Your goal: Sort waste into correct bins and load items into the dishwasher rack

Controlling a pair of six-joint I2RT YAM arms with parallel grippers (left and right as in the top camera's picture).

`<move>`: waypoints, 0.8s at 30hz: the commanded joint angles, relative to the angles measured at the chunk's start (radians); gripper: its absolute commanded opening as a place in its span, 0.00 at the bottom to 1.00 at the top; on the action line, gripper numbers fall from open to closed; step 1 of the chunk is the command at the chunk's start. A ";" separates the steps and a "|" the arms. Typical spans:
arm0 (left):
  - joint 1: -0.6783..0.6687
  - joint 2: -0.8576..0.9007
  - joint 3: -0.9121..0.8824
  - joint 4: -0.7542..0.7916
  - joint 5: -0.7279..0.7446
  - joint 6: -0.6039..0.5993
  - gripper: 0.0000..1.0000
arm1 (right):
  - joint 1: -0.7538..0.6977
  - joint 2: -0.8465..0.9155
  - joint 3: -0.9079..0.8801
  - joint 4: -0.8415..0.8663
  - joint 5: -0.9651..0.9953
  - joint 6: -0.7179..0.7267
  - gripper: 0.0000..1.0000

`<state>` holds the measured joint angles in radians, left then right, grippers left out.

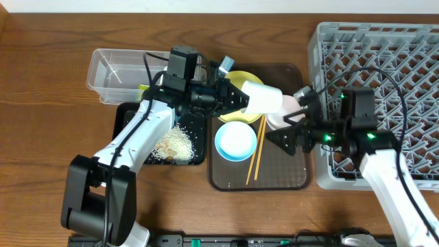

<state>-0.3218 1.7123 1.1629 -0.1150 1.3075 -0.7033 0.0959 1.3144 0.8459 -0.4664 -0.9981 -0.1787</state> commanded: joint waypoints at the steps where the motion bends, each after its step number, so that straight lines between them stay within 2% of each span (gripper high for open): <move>1: 0.002 0.000 0.013 0.005 0.151 -0.005 0.06 | 0.003 0.033 0.015 0.095 -0.278 -0.089 0.99; 7: 0.002 0.000 0.013 0.005 0.193 -0.005 0.06 | 0.002 0.038 0.015 0.314 -0.350 -0.087 0.98; 11: 0.002 0.000 0.013 0.005 0.192 -0.005 0.06 | 0.002 0.038 0.015 0.417 -0.498 -0.087 0.94; 24: -0.027 0.000 0.013 0.005 0.192 -0.006 0.06 | 0.002 0.038 0.015 0.460 -0.399 -0.045 0.83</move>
<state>-0.3332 1.7123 1.1629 -0.1116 1.4944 -0.7071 0.0959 1.3548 0.8490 -0.0097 -1.3941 -0.2390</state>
